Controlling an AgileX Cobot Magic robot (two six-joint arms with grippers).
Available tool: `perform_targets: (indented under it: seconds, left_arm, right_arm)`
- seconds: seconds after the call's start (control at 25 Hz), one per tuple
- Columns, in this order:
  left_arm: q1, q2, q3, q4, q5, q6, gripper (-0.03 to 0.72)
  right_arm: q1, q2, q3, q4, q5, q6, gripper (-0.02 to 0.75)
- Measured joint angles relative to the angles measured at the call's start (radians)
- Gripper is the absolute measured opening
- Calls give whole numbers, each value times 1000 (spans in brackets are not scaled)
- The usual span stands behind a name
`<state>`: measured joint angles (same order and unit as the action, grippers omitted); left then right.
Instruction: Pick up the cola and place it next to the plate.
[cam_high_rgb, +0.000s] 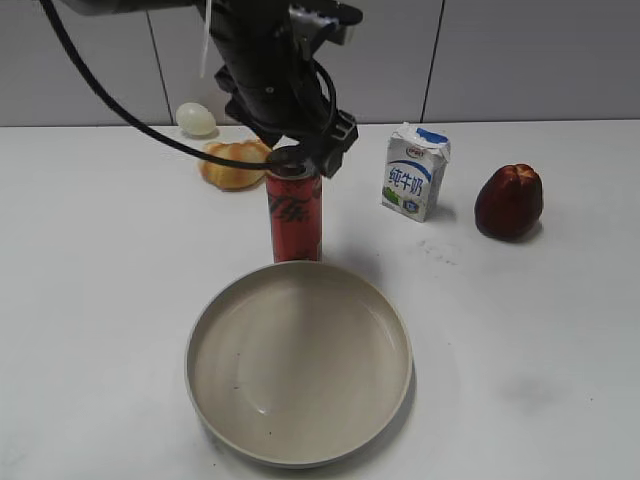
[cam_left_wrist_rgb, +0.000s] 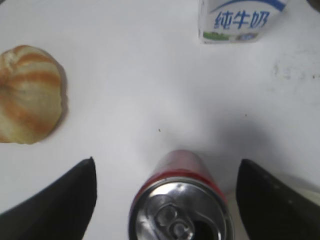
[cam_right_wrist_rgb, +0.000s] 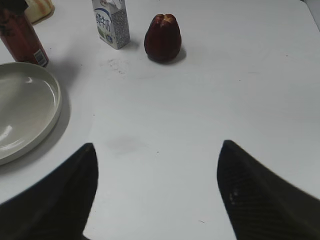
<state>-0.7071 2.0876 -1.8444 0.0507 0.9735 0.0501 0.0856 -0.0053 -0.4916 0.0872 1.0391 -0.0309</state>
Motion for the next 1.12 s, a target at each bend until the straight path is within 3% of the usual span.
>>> perform_targets:
  seconds: [0.24, 0.6, 0.76, 0.92, 1.12]
  left_arm:
    - [77, -72, -114, -4, 134, 0, 663]
    - [435, -157, -93, -11, 239, 0, 608]
    - [549, -193, -42, -30, 241, 0, 594]
    - [595, -253, 50, -31, 242, 8, 593]
    - [596, -390, 259, -51, 242, 16, 593]
  right_arm:
    - [0, 0, 0, 0, 0, 0, 594]
    - [0, 0, 0, 0, 0, 0, 594]
    - [0, 0, 0, 0, 0, 0, 594]
    - [0, 0, 0, 0, 0, 0, 594]
    - [0, 0, 0, 0, 0, 0, 594]
